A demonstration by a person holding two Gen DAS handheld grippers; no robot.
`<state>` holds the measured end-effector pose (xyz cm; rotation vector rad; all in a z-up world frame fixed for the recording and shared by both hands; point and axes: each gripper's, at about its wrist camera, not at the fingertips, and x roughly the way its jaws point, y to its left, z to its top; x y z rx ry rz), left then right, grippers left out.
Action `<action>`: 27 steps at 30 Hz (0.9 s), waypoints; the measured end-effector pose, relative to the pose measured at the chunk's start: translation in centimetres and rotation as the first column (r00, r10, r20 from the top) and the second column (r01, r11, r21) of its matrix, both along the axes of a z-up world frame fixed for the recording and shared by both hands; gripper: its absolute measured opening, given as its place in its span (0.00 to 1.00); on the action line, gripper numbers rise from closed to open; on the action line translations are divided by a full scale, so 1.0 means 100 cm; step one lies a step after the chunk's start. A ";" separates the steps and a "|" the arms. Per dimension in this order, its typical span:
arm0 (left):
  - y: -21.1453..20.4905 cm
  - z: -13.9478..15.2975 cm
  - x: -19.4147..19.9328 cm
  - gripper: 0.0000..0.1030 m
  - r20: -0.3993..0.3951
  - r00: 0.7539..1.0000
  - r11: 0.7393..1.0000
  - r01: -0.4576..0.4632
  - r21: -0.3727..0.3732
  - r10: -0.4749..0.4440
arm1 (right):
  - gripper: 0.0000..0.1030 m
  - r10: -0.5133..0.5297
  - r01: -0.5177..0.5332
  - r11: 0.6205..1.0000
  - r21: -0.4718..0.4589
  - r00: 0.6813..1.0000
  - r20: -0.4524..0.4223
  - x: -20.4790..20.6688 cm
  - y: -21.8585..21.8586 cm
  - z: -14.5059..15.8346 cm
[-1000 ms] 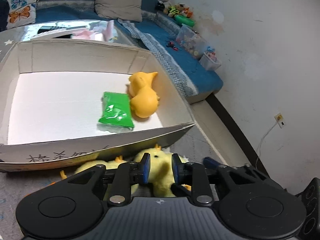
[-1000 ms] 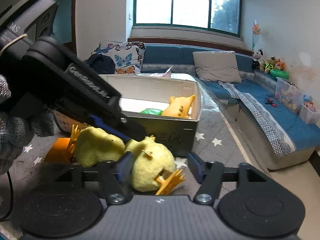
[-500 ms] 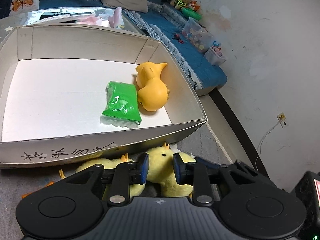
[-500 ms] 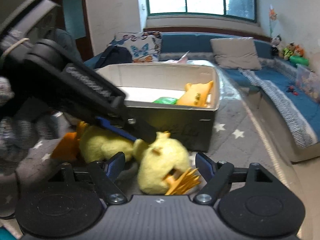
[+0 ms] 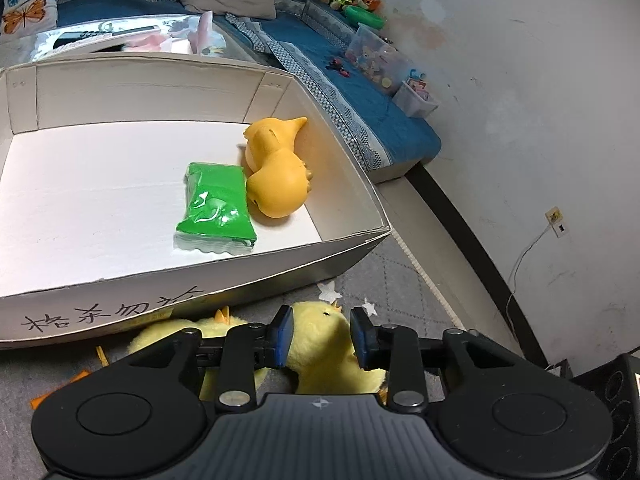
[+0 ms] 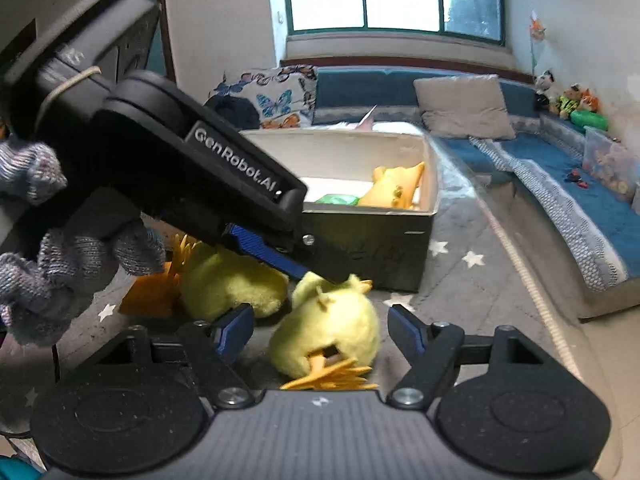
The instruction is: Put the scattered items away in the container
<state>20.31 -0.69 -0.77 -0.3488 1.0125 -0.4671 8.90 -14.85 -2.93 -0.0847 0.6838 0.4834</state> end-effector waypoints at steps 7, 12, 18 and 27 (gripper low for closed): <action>0.002 -0.002 0.001 0.33 -0.025 1.000 1.000 -0.008 0.008 0.008 | 0.58 -0.018 0.018 0.999 -0.042 1.000 -0.011 0.001 0.003 -0.012; -0.006 -0.003 0.004 0.34 -0.070 0.997 1.000 -0.011 -0.003 0.011 | 0.57 -0.059 0.059 0.998 0.003 0.998 -0.030 -0.004 -0.012 -0.018; -0.014 -0.009 0.008 0.38 -0.103 0.995 1.000 -0.019 -0.024 0.017 | 0.56 -0.097 0.098 0.994 0.054 0.995 -0.027 -0.011 -0.026 -0.020; -0.032 -0.010 0.004 0.43 -0.059 0.997 0.997 -0.039 0.065 0.043 | 0.56 -0.111 0.111 0.993 0.038 0.994 -0.003 -0.013 -0.021 -0.019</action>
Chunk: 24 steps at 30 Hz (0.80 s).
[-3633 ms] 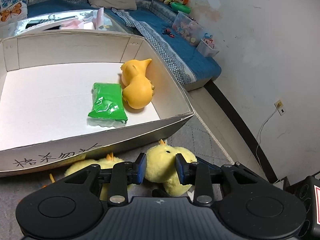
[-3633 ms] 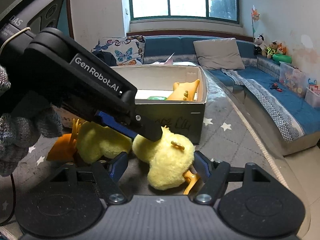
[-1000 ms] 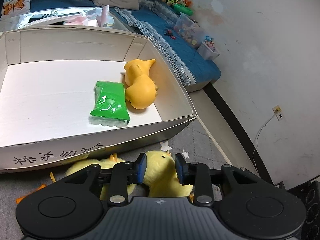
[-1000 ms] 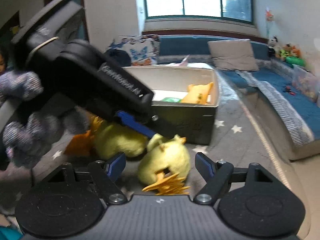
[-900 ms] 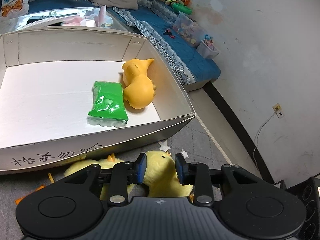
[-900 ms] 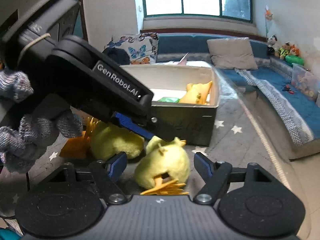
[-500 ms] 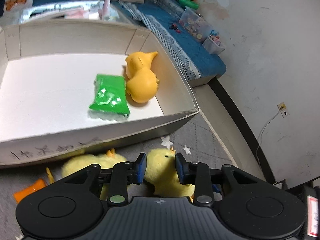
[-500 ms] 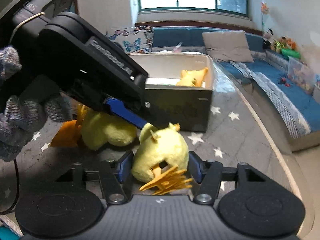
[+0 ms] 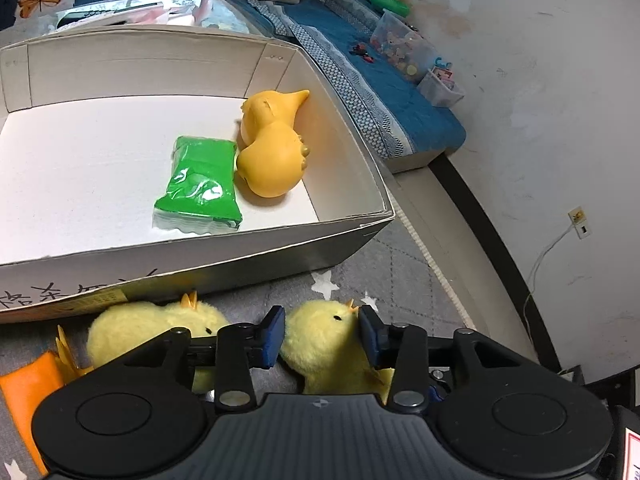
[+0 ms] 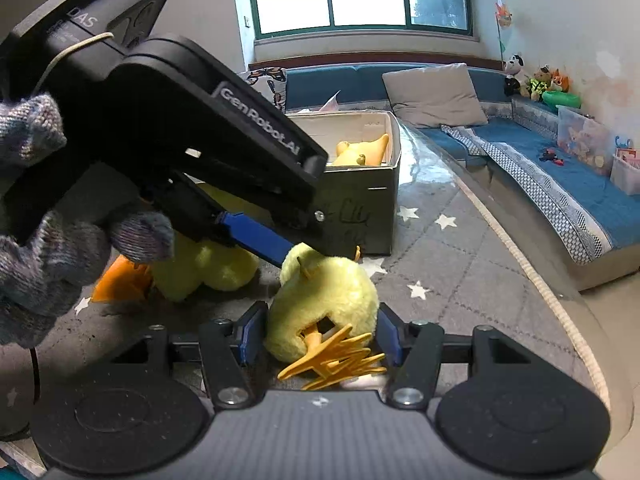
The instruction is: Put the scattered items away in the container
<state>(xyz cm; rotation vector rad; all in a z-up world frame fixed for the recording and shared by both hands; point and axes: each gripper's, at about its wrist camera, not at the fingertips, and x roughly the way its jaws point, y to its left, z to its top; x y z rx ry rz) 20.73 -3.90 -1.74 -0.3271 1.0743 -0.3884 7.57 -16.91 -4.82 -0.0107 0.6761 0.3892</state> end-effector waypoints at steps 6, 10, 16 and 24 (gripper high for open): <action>-0.010 -0.001 0.000 0.44 -0.012 0.999 0.999 0.047 0.022 -0.046 | 0.59 -0.008 0.008 1.000 0.005 1.000 -0.006 -0.001 -0.002 0.001; -0.009 -0.001 -0.001 0.45 -0.009 0.998 0.998 0.060 0.017 -0.060 | 0.59 -0.015 0.015 1.000 0.000 1.000 0.001 -0.008 -0.008 0.005; -0.008 0.000 -0.005 0.42 -0.009 0.999 0.999 0.050 0.007 -0.050 | 0.58 -0.007 0.007 1.000 -0.008 1.000 -0.005 -0.015 -0.008 0.008; 0.000 0.006 -0.017 0.40 0.001 1.000 1.000 0.025 -0.006 -0.025 | 0.55 0.006 -0.006 1.000 -0.012 1.000 0.017 -0.027 -0.005 0.012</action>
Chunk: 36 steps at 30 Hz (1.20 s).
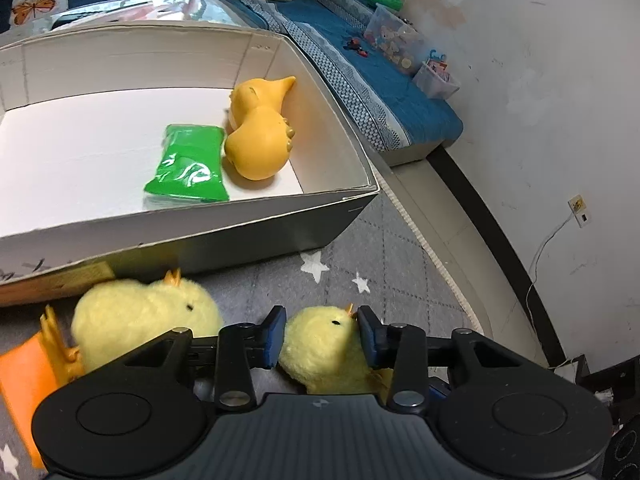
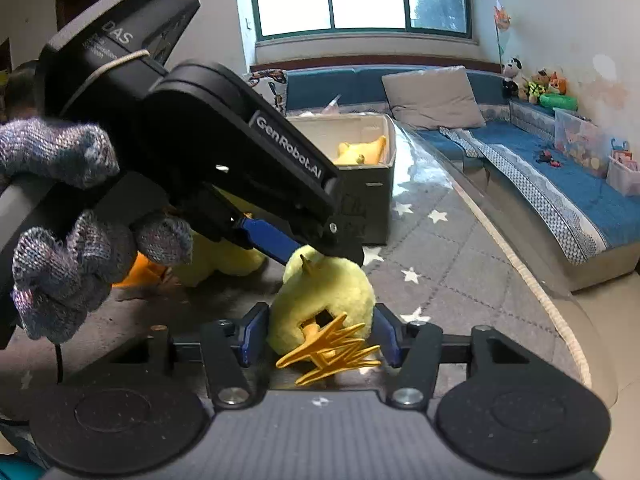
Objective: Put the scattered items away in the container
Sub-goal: 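Close both grippers on the yellow plush chick and lift it, then carry the chick into the white box and open both grippers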
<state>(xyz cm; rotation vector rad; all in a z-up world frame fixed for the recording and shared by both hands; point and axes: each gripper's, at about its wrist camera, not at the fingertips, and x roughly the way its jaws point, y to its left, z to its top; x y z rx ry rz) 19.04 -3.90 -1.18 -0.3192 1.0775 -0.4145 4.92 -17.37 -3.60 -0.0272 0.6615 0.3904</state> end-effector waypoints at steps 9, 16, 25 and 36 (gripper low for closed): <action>0.025 0.047 -0.002 0.40 0.096 0.993 0.995 -0.059 -0.076 0.066 | 0.54 0.047 -0.044 0.999 -0.024 0.991 0.125 0.001 0.011 0.038; 0.040 0.072 0.020 0.40 0.145 0.982 0.990 -0.105 -0.097 0.119 | 0.53 0.085 -0.079 0.996 -0.039 0.976 0.199 0.026 0.024 0.057; 0.062 0.080 0.066 0.40 0.170 0.968 0.979 -0.168 -0.116 0.186 | 0.53 0.138 -0.128 0.990 -0.055 0.959 0.249 0.082 0.043 0.069; 0.069 0.040 0.106 0.40 0.112 0.974 0.978 -0.187 -0.091 0.196 | 0.53 0.143 -0.140 0.990 -0.029 0.972 0.187 0.129 0.051 0.038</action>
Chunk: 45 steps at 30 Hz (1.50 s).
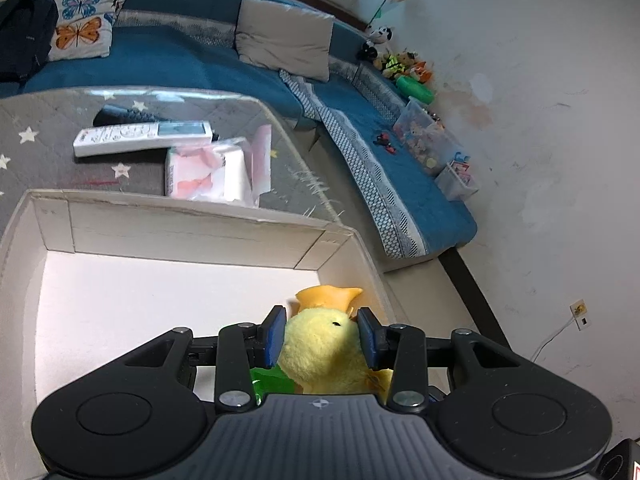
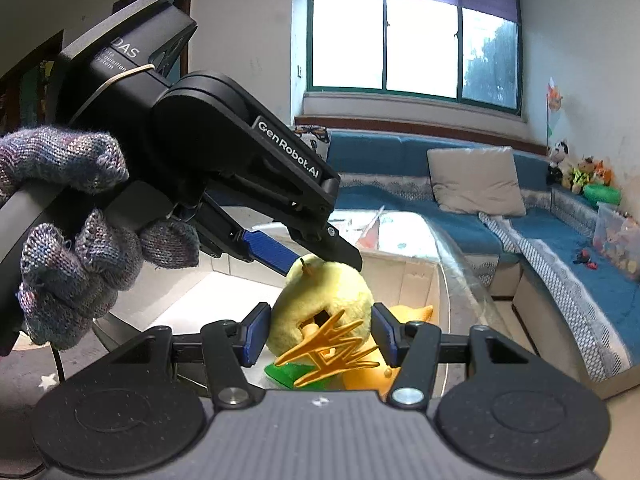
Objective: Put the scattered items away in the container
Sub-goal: 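Carry the chick into the white box and open both grippers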
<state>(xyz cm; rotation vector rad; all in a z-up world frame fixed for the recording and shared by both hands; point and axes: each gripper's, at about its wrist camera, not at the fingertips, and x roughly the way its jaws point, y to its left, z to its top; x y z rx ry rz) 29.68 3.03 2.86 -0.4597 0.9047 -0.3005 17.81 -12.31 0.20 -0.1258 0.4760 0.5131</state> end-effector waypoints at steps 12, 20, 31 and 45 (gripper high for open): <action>-0.010 -0.019 0.002 0.41 -0.024 1.000 0.998 0.022 0.056 -0.021 | 0.54 -0.010 0.010 1.000 -0.003 0.998 -0.068 0.005 -0.006 -0.027; -0.013 -0.013 -0.003 0.41 -0.003 1.000 0.996 0.024 0.089 -0.023 | 0.53 -0.021 0.022 1.000 0.003 0.997 -0.071 0.000 -0.006 -0.026; -0.012 -0.005 -0.011 0.41 0.029 0.999 0.991 0.017 0.130 -0.021 | 0.54 -0.040 0.040 0.999 0.005 0.996 -0.074 0.002 -0.003 -0.024; -0.014 0.005 -0.042 0.41 0.086 0.994 0.982 0.050 0.183 -0.066 | 0.58 -0.056 0.057 0.997 0.049 0.998 -0.026 -0.027 -0.014 -0.009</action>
